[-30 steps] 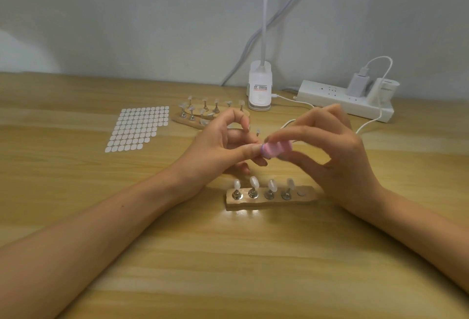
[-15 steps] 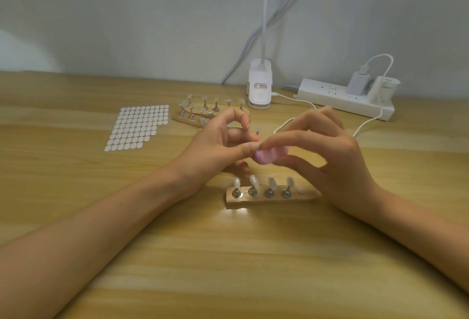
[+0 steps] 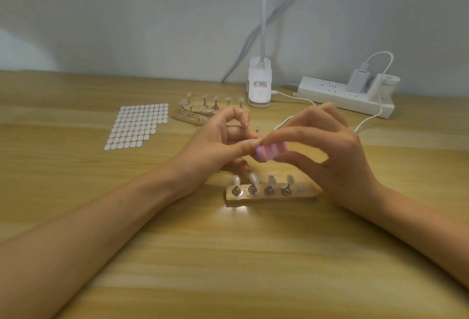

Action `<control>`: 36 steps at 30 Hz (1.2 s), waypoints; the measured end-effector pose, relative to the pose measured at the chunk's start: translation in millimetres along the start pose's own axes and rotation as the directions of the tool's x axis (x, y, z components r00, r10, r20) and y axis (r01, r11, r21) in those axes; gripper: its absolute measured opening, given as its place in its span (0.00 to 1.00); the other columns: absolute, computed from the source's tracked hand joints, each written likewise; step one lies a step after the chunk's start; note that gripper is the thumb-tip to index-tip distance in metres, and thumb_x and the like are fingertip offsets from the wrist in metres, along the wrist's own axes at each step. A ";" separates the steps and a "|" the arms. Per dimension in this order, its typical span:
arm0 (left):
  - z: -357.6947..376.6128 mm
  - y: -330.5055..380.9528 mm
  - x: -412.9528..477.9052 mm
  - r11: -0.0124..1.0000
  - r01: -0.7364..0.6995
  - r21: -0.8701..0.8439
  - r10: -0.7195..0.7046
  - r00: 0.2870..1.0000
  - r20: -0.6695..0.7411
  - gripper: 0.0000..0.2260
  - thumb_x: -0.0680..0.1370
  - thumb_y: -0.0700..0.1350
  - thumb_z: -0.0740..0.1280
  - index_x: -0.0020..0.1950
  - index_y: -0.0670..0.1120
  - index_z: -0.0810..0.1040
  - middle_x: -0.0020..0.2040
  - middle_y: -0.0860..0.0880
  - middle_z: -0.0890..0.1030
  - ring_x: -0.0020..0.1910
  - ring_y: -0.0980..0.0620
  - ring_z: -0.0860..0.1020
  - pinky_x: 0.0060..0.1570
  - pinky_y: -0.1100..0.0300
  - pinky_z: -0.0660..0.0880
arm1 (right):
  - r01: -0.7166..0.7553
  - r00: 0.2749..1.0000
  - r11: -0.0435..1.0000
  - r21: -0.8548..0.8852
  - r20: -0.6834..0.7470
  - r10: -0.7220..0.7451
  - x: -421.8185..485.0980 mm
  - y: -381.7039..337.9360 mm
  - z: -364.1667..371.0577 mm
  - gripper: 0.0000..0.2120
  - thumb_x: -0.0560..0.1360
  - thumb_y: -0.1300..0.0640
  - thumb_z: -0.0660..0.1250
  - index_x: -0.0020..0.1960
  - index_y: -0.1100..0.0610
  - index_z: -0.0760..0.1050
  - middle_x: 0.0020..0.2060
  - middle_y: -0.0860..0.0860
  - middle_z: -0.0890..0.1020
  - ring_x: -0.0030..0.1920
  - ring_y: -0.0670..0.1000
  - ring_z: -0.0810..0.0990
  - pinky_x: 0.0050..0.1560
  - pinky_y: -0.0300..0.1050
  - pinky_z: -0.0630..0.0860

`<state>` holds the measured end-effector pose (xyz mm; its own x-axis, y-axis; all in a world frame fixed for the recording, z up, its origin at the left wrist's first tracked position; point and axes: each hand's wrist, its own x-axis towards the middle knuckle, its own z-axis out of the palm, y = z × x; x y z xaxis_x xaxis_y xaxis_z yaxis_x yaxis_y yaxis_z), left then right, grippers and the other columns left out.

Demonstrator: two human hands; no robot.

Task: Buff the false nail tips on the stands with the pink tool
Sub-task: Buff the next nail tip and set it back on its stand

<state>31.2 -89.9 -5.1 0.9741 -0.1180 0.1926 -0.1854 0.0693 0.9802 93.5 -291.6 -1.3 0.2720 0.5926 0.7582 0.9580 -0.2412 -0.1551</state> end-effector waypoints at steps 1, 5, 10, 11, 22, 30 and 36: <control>0.0 0.1 0.0 1.000 0.000 0.002 0.000 1.000 -0.003 0.17 0.72 0.43 0.72 0.52 0.45 0.66 0.41 0.47 0.85 0.40 0.51 0.84 0.32 0.62 0.79 | -0.032 0.999 0.999 0.003 -0.015 0.032 0.7 0.2 -0.5 0.08 0.74 0.53 0.71 0.53 0.51 0.83 0.42 0.51 0.81 0.44 0.56 0.74 0.47 0.53 0.70; 0.0 0.1 0.5 1.000 -0.002 -0.004 0.002 1.000 -0.005 0.17 0.71 0.43 0.73 0.51 0.46 0.67 0.42 0.47 0.85 0.40 0.48 0.83 0.32 0.61 0.78 | 0.024 1.000 1.000 0.007 0.003 -0.024 -0.3 -0.9 1.1 0.08 0.74 0.54 0.72 0.53 0.52 0.83 0.43 0.51 0.81 0.44 0.56 0.74 0.48 0.48 0.68; -0.2 -0.5 0.3 1.000 -0.005 0.010 0.005 1.000 -0.006 0.16 0.72 0.42 0.72 0.52 0.45 0.67 0.43 0.45 0.85 0.41 0.48 0.84 0.32 0.60 0.79 | -0.038 0.999 0.999 0.011 -0.017 0.038 0.7 0.0 -0.7 0.09 0.74 0.53 0.72 0.54 0.50 0.81 0.44 0.49 0.81 0.45 0.56 0.74 0.49 0.48 0.68; -0.3 -0.4 0.1 1.000 -0.005 0.011 0.005 1.000 -0.002 0.16 0.71 0.42 0.72 0.52 0.45 0.67 0.44 0.45 0.85 0.42 0.47 0.84 0.32 0.60 0.79 | -0.004 1.000 1.000 0.001 -0.001 0.004 0.1 -0.4 0.1 0.08 0.74 0.53 0.72 0.53 0.51 0.82 0.44 0.50 0.81 0.45 0.55 0.74 0.49 0.48 0.68; -2.5 0.6 1.0 1.000 0.012 0.000 -0.012 0.999 -0.032 0.15 0.74 0.38 0.73 0.51 0.46 0.67 0.39 0.49 0.84 0.37 0.51 0.83 0.32 0.62 0.78 | -0.033 0.999 0.999 -0.030 -0.015 0.033 1.3 2.0 -0.3 0.09 0.74 0.53 0.72 0.54 0.53 0.83 0.46 0.48 0.81 0.46 0.56 0.74 0.49 0.47 0.68; -2.0 2.2 0.4 1.000 0.014 0.000 -0.014 1.000 -0.001 0.16 0.72 0.40 0.74 0.51 0.46 0.67 0.40 0.47 0.85 0.37 0.51 0.83 0.33 0.62 0.78 | -0.048 0.998 0.999 -0.011 -0.031 0.048 1.7 3.4 -3.3 0.10 0.74 0.53 0.71 0.55 0.51 0.82 0.47 0.47 0.80 0.48 0.56 0.73 0.49 0.52 0.69; -1.9 1.3 0.4 1.000 0.018 0.003 -0.018 1.000 -0.009 0.16 0.72 0.39 0.73 0.50 0.46 0.67 0.40 0.46 0.85 0.36 0.51 0.83 0.33 0.63 0.78 | -0.025 0.999 0.999 -0.041 -0.037 0.023 0.9 5.9 -2.9 0.09 0.74 0.55 0.72 0.54 0.50 0.82 0.48 0.45 0.80 0.47 0.57 0.74 0.50 0.51 0.69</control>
<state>31.6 -87.9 -3.9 0.9784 -0.1107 0.1745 -0.1681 0.0646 0.9836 99.1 -294.8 0.3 0.2909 0.5583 0.7770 0.9463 -0.2876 -0.1476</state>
